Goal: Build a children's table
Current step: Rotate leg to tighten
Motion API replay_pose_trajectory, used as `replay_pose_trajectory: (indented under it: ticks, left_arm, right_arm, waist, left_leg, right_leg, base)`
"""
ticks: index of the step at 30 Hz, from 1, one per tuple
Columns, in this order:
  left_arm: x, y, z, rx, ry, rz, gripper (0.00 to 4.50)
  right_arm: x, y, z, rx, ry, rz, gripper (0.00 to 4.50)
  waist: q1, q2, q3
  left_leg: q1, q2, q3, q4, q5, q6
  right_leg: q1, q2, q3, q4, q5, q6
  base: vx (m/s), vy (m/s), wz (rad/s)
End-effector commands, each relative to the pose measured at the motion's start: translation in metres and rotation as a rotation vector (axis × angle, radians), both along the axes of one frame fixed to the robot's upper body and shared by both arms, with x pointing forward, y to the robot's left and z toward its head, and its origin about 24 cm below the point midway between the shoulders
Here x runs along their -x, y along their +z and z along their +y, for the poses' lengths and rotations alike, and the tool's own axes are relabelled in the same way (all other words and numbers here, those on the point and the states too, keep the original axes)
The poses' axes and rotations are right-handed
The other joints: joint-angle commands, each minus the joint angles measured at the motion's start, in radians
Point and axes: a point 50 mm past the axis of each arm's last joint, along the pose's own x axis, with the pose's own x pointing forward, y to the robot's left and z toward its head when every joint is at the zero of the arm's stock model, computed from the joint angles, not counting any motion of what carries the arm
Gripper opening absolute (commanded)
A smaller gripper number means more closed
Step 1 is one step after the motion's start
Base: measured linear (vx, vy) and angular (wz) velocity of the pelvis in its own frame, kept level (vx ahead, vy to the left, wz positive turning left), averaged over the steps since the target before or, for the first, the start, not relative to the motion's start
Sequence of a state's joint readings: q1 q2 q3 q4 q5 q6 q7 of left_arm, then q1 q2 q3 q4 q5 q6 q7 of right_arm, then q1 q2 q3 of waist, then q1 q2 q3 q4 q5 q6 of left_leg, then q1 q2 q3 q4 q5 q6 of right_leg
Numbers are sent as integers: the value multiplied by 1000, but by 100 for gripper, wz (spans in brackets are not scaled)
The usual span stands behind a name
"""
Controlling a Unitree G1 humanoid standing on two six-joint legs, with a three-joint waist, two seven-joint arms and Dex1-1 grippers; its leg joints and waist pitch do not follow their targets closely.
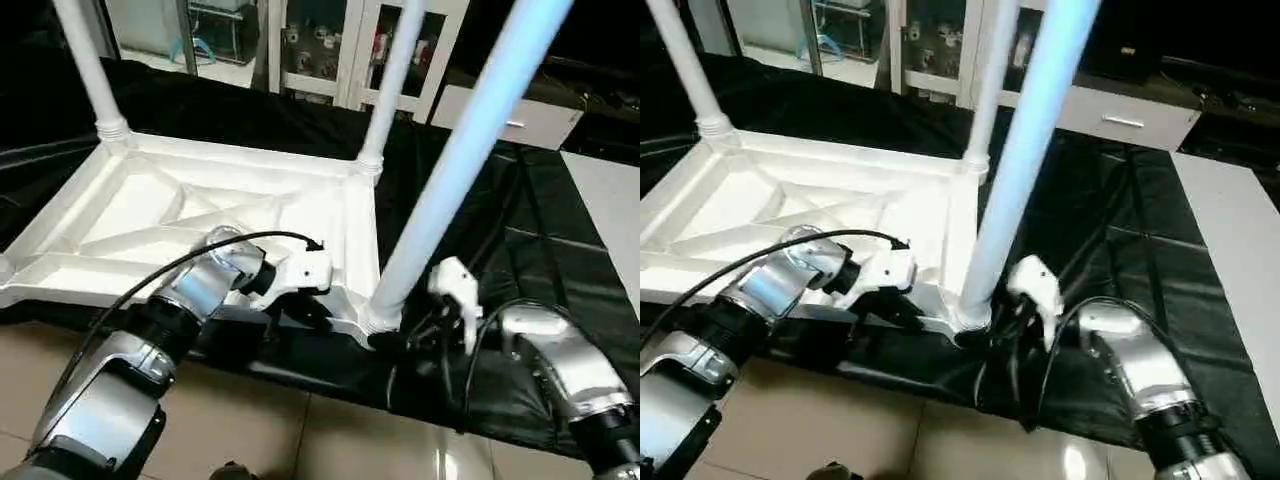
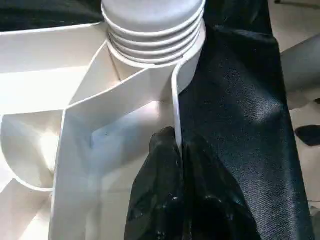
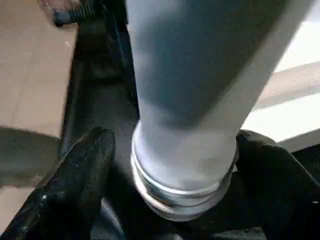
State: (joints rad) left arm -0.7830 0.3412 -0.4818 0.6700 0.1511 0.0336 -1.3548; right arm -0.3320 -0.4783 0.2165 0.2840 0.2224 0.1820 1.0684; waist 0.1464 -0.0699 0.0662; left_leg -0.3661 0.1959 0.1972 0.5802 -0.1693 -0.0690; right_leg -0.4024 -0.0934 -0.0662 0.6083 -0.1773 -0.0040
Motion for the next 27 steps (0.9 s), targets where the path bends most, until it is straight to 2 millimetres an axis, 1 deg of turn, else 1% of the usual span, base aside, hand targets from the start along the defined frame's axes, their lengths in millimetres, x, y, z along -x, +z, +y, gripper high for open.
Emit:
replay_pose_trajectory:
  ticks: [1,2,3,4,6,7,8,9,10,12,13,14,16,17,19,20,21,22,23,24,25,26,27]
  left_arm:
    - [5,-2,-11,-37,-64,-21,0]
    - [5,-2,-11,-38,-65,-19,0]
    - [6,-2,-11,-39,-65,-17,0]
    - [6,-1,-10,-40,-65,-15,0]
    - [7,-1,-10,-41,-63,-12,0]
    - [7,-1,-9,-42,-60,-11,0]
    - [7,-1,-9,-43,-59,-12,0]
    - [7,-2,-8,-45,-57,-11,0]
    - [7,-2,-8,-46,-55,-11,0]
    - [7,-2,-7,-51,-55,-8,0]
    - [7,-2,-7,-52,-55,-8,0]
    - [8,-3,-6,-59,-56,-2,0]
    - [8,-4,-5,-66,-55,4,0]
    - [8,-4,-5,-67,-52,9,0]
    - [5,-6,-7,-39,0,-7,0]
    - [5,-6,-7,-39,0,-7,0]
    - [1,-6,-11,-5,60,-32,0]
    - [-5,-6,-16,33,136,-60,0]
    - [-5,-6,-16,33,136,-60,0]
    - [-12,-7,-22,69,229,-84,0]
    - [-12,-7,-22,71,235,-85,0]
    - [-22,-8,-29,112,378,-117,0]
    - [-28,-8,-34,144,502,-129,0]
  right_arm:
    - [-4,1,3,15,-8,-12,393]
    - [-4,1,4,11,-2,-8,393]
    - [-4,2,5,7,4,-4,377]
    - [-4,2,6,7,12,-1,367]
    - [-3,2,7,9,23,4,360]
    - [-3,2,7,8,25,5,347]
    - [-3,2,7,9,28,6,347]
    - [-3,2,6,11,32,7,347]
    - [-3,2,6,12,35,7,317]
    - [-2,1,5,14,45,15,310]
    - [-2,1,5,15,47,17,297]
    - [-2,1,5,12,49,23,285]
    - [-1,0,5,9,48,27,278]
    - [-2,-1,5,0,30,29,276]
    - [-9,-7,6,-15,-96,26,275]
    - [-9,-7,6,-16,-96,26,275]
    - [-16,-12,7,-21,-204,21,273]
    - [-21,-18,9,-32,-311,22,273]
    - [-21,-18,9,-32,-311,22,273]
    - [-28,-23,12,-61,-438,28,272]
    - [-28,-23,12,-62,-445,29,272]
    - [-36,-30,18,-91,-607,45,272]
    - [-42,-34,23,-107,-717,60,272]
  waist:
    - [-8,10,-66]
    - [-6,10,-66]
    - [-8,11,-67]
    - [-8,11,-67]
    - [-7,7,-70]
    - [-7,7,-71]
    - [-8,7,-70]
    - [-7,7,-69]
    - [-7,7,-70]
    - [-7,8,-69]
    - [-6,8,-69]
    - [-7,9,-70]
    - [-7,9,-71]
    - [-7,8,-71]
    - [-8,8,-71]
    - [-12,11,-70]
    - [-15,10,-67]
    - [-18,10,-65]
    - [-20,11,-64]
    - [-23,10,-66]
    - [-28,9,-64]
    - [-38,10,-62]
    - [-48,10,-64]
  left_leg:
    - [22,46,-22,-78,-321,-14]
    - [25,47,-22,-78,-323,-13]
    - [22,47,-22,-78,-318,-10]
    - [22,47,-22,-78,-318,-10]
    - [16,46,-22,-75,-273,-1]
    - [17,46,-21,-74,-265,2]
    - [16,44,-20,-73,-256,8]
    - [16,44,-20,-73,-257,9]
    - [16,44,-20,-73,-256,10]
    - [18,44,-20,-73,-265,8]
    - [18,44,-19,-72,-265,8]
    - [18,44,-20,-72,-265,7]
    - [18,44,-20,-72,-258,8]
    - [17,44,-20,-71,-249,11]
    - [17,43,-18,-70,-245,11]
    - [15,42,-20,-73,-259,3]
    - [16,41,-20,-73,-286,-8]
    - [20,41,-22,-75,-324,-22]
    - [21,41,-24,-76,-344,-30]
    - [20,41,-29,-77,-364,-40]
    - [22,39,-27,-78,-371,-43]
    - [25,38,-28,-76,-399,-52]
    - [23,36,-34,-75,-420,-65]
  right_leg:
    - [37,-68,46,-81,-291,-199]
    - [35,-67,47,-81,-286,-197]
    - [37,-66,47,-79,-270,-199]
    - [37,-66,47,-79,-270,-199]
    - [43,-65,46,-69,-210,-206]
    - [42,-64,46,-68,-196,-209]
    - [42,-63,46,-67,-180,-215]
    - [42,-63,46,-67,-182,-216]
    - [43,-63,46,-67,-181,-216]
    - [43,-64,46,-69,-199,-216]
    - [42,-64,46,-70,-201,-215]
    - [43,-64,46,-69,-200,-214]
    - [43,-63,46,-67,-189,-216]
    - [44,-62,46,-65,-174,-219]
    - [43,-63,46,-65,-167,-225]
    - [44,-63,45,-68,-186,-223]
    - [40,-62,45,-72,-229,-213]
    - [36,-65,44,-79,-302,-197]
    - [35,-66,43,-82,-341,-188]
    - [37,-69,41,-86,-394,-168]
    - [31,-67,42,-91,-414,-161]
    - [23,-67,41,-95,-453,-154]
    - [23,-68,37,-95,-486,-149]
  base:
    - [0,0,0]
    - [0,0,0]
    - [0,0,0]
    - [0,0,0]
    - [0,0,0]
    - [0,0,0]
    - [0,0,0]
    - [0,0,0]
    - [0,0,0]
    - [0,0,0]
    - [0,0,0]
    - [0,0,0]
    - [0,0,0]
    - [0,0,0]
    - [0,0,0]
    - [0,0,0]
    - [0,0,0]
    - [0,0,0]
    - [0,0,0]
    - [0,0,0]
    - [0,0,0]
    - [-51,9,-2]
    - [-51,9,-2]
